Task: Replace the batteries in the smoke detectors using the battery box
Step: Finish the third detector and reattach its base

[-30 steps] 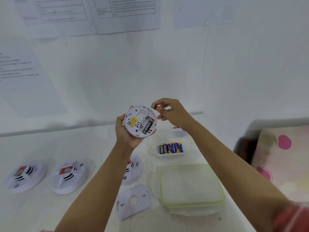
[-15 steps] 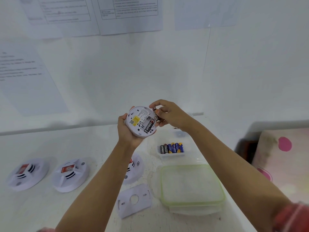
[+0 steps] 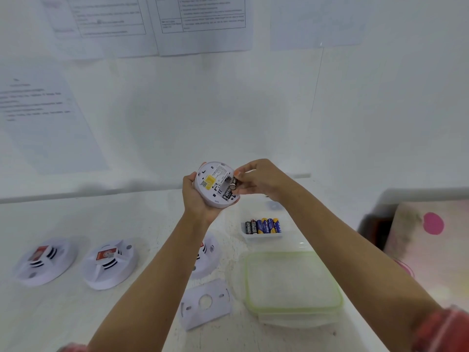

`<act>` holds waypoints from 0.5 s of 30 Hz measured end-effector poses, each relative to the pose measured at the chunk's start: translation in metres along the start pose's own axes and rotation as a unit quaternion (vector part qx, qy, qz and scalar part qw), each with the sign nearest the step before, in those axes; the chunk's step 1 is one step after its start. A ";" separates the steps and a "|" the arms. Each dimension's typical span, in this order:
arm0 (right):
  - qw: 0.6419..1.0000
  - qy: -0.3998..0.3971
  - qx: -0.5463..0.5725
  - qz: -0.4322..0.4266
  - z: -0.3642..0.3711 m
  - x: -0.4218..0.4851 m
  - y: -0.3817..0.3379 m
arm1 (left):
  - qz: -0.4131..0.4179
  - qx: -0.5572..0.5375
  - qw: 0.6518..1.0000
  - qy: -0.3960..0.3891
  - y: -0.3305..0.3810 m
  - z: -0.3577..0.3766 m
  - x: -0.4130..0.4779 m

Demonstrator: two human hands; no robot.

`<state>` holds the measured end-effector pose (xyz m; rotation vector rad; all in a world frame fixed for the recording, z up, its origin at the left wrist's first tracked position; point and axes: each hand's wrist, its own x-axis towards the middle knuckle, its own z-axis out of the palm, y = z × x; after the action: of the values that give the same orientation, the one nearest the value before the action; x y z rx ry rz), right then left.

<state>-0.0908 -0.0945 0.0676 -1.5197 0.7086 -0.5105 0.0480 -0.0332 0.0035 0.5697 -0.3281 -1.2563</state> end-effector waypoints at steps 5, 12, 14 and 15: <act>0.976 0.038 -0.125 -0.175 0.003 0.001 0.003 | -0.005 -0.004 1.000 0.010 -0.001 0.003 -0.003; 0.909 -0.042 -0.311 -0.274 0.012 -0.007 0.009 | -0.004 0.003 1.000 0.020 0.000 0.011 -0.011; 0.876 -0.048 -0.373 -0.301 0.011 -0.005 0.013 | -0.010 -0.003 1.000 0.021 0.000 0.011 -0.014; 0.861 -0.050 -0.397 -0.314 0.010 -0.004 0.015 | -0.013 -0.006 1.000 0.017 0.001 0.012 -0.015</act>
<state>-0.0883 -0.0845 0.0522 -2.5737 0.3157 -0.6527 0.0381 -0.0219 0.0145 0.5849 -0.2857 -1.2712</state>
